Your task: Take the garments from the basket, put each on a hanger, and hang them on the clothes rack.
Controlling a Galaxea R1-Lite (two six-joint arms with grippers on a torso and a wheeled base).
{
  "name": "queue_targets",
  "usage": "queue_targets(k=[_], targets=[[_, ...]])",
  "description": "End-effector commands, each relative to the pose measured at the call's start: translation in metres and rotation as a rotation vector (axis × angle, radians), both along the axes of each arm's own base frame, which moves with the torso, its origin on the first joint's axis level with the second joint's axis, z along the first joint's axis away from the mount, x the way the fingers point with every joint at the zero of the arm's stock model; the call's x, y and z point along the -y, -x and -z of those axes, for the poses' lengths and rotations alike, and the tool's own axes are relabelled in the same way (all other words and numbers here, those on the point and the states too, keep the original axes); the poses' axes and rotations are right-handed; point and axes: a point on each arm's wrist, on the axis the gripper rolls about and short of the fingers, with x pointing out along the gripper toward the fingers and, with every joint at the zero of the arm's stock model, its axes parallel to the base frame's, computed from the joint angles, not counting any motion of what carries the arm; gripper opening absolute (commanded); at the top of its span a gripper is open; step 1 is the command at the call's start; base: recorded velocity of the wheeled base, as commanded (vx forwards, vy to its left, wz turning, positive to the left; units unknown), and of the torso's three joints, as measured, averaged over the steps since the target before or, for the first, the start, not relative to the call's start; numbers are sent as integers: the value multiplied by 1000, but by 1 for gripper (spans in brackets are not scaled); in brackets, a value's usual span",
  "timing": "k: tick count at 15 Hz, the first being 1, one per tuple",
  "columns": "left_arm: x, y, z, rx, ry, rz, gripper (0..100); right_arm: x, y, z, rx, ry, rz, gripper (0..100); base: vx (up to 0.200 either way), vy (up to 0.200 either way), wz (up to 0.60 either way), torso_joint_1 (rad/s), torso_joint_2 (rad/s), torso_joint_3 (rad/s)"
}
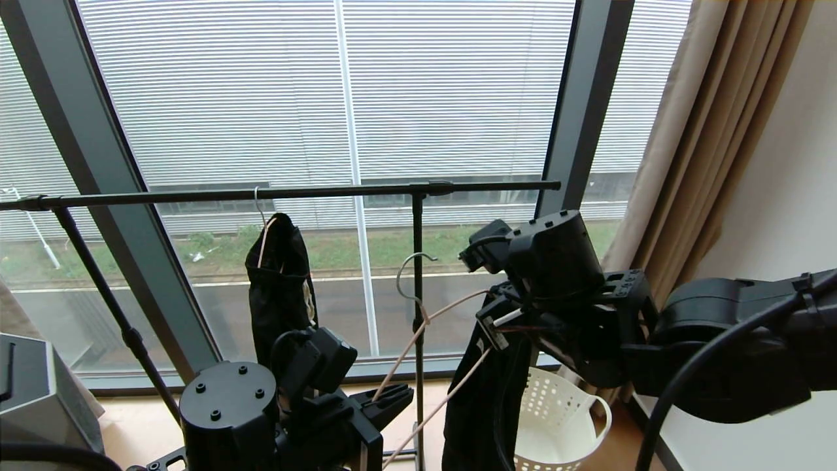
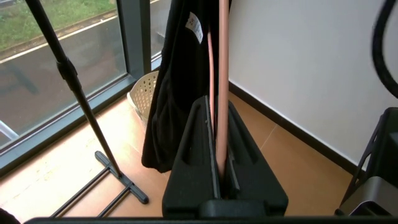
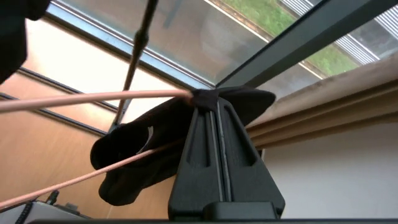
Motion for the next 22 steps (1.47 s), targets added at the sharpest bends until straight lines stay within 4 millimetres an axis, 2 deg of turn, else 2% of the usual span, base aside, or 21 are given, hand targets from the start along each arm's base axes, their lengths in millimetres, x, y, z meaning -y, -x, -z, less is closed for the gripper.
queue_targets(k=[1, 4, 10, 15, 16, 19, 22], targets=[[0, 0, 0, -1, 0, -2, 0, -10, 23, -7, 4, -34, -57, 0, 0, 0, 0, 0, 0, 0], [-1, 0, 1, -2, -3, -1, 0, -24, 43, -7, -1, -76, -108, 0, 0, 0, 0, 0, 0, 0], [-1, 0, 1, 0, -1, -1, 0, -45, 70, -12, -16, -174, -169, 0, 0, 0, 0, 0, 0, 0], [-3, 3, -2, 33, 29, 0, 0, -43, 71, -17, -8, -191, -171, 0, 0, 0, 0, 0, 0, 0], [-3, 3, -3, 37, 33, 0, 0, -42, 71, -17, -7, -191, -166, 100, 0, 0, 0, 0, 0, 0], [-4, 3, -4, 42, 36, 0, 0, -34, 72, -22, -3, -186, -161, 100, 0, 0, 0, 0, 0, 0], [-5, 5, -4, 56, 46, 1, 0, -18, 76, -23, -2, -126, -194, 100, 0, 0, 0, 0, 0, 0]])
